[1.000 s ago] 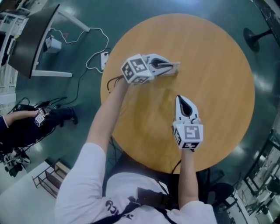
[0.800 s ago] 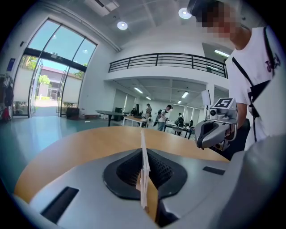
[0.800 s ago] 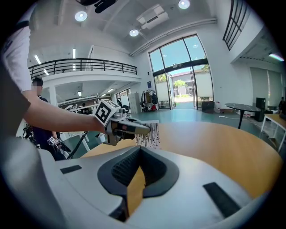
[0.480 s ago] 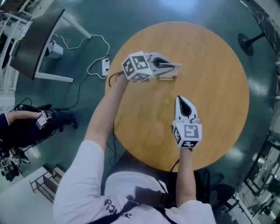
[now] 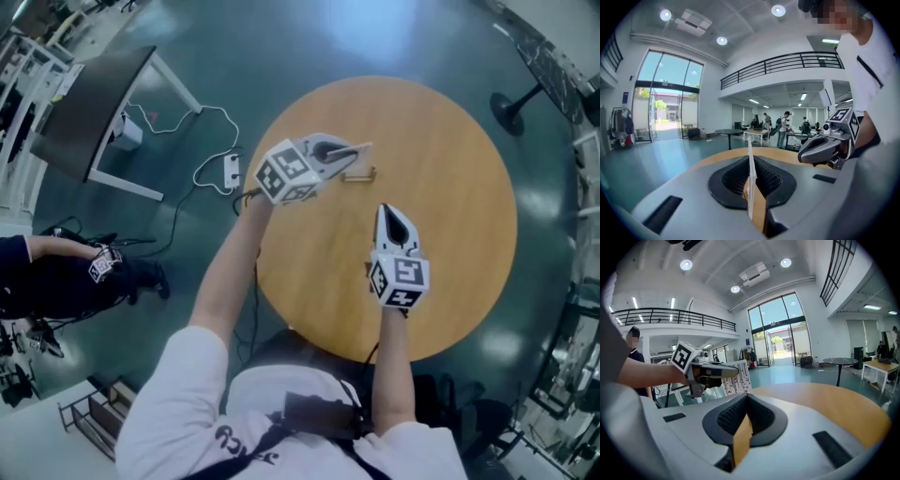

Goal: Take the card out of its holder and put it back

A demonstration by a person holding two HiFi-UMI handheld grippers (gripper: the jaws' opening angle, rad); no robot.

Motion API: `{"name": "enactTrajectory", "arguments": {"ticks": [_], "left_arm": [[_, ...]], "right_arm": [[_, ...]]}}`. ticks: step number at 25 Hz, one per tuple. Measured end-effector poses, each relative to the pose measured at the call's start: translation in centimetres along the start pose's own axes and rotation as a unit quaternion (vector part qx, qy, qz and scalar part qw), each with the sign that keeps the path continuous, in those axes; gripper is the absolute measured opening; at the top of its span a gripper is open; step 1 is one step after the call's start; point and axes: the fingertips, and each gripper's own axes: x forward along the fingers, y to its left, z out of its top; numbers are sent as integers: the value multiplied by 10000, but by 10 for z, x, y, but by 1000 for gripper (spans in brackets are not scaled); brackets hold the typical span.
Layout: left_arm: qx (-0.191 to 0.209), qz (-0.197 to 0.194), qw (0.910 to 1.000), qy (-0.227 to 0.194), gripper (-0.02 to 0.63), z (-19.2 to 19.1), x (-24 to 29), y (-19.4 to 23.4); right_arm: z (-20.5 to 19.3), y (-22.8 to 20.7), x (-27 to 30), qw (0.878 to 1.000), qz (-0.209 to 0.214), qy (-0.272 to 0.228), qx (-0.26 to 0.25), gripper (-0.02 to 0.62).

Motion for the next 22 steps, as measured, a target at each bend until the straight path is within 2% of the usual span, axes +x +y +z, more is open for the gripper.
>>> {"name": "enactTrajectory", "arguments": {"ticks": [4,11,17,22], "left_arm": [[-382,713,9962,-325,23,15,-35,-15],[-958,1618,9798,-675,23,13,-87,-52],[-1023,2357,9631,-803,23,9,-121,-89],[-705,2726,9523,-1179,23,33,-141,-116]], "right_arm": [[17,15,-13,9997,-87,-218,24,20],[38,43,-43,9979,-250,-560,205,20],[53,62,-72,9936,-429,-1043,-29,21],[58,69,-90,9918,-561,-1140,-146,20]]}}
